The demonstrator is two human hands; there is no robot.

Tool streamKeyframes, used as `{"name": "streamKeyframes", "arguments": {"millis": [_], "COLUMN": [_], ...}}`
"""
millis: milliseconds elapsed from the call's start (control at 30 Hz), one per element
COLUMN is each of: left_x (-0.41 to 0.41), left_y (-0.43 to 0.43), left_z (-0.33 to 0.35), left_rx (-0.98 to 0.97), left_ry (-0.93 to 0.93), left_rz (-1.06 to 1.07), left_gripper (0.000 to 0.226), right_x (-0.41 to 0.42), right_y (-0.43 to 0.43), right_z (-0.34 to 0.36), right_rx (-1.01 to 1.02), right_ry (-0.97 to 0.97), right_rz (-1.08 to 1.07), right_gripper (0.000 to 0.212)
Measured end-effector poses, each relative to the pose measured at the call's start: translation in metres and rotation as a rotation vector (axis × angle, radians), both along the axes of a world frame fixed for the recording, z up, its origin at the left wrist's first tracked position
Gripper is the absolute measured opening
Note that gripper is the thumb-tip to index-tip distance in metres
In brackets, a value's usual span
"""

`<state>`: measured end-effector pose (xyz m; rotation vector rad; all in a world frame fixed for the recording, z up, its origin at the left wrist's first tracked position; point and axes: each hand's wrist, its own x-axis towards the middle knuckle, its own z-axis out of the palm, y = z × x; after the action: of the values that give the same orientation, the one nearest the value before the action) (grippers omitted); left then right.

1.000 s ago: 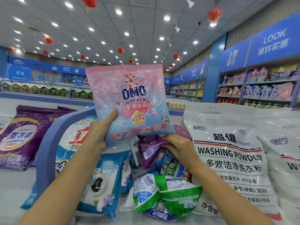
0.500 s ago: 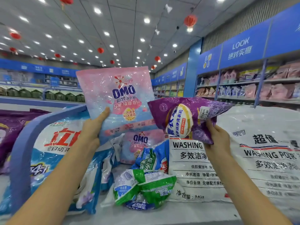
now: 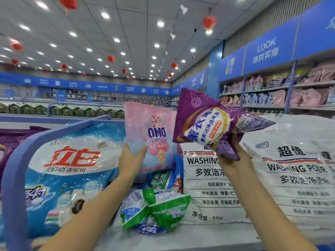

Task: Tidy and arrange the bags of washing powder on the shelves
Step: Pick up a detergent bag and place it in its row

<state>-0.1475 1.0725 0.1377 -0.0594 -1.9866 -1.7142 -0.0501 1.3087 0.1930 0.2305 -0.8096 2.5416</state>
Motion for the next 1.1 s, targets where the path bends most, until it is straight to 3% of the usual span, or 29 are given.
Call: {"name": "streamKeyframes", "arguments": {"millis": [100,233,367,467,533,600,700,833,967,1100], "left_x": [0.002,0.011,0.03,0.052,0.067,0.076,0.075,0.064,0.06,0.067], "left_y": [-0.002,-0.009,-0.02,-0.022,-0.016,-0.006,0.004,0.001,-0.008,-0.016], "left_z": [-0.016,-0.003,0.02,0.024,0.021,0.017,0.013,0.016,0.026,0.048], "left_rx": [-0.165,0.008,-0.023,-0.13,-0.109,0.035,0.224,0.185,0.158,0.037], "left_ry": [0.094,0.196,0.373,0.498,0.365,0.115,-0.07,-0.021,-0.005,0.169], "left_rz": [0.048,0.023,0.059,0.072,-0.162,-0.408,-0.433,-0.274,-0.267,-0.237], "left_gripper": [0.078,0.081,0.078,0.055,0.044,0.06,0.065,0.059,0.028,0.027], "right_x": [-0.003,-0.008,-0.008,-0.007,-0.005,-0.002,0.004,0.017,0.031,0.047], "right_y": [-0.013,-0.022,-0.027,-0.034,-0.04,-0.049,-0.059,-0.067,-0.072,-0.073], "right_z": [-0.009,-0.018,-0.019,-0.021,-0.023,-0.024,-0.027,-0.036,-0.047,-0.059], "right_rx": [-0.048,-0.08,-0.101,-0.142,-0.186,-0.195,-0.205,-0.204,-0.196,0.073], "right_ry": [-0.017,-0.087,-0.105,-0.114,-0.135,-0.156,-0.175,-0.243,-0.283,-0.236], "right_rz": [0.059,0.071,0.119,0.173,0.226,0.263,0.287,0.334,0.388,0.462], "right_gripper": [0.053,0.014,0.022,0.027,0.028,0.025,0.023,0.02,0.02,0.022]}}
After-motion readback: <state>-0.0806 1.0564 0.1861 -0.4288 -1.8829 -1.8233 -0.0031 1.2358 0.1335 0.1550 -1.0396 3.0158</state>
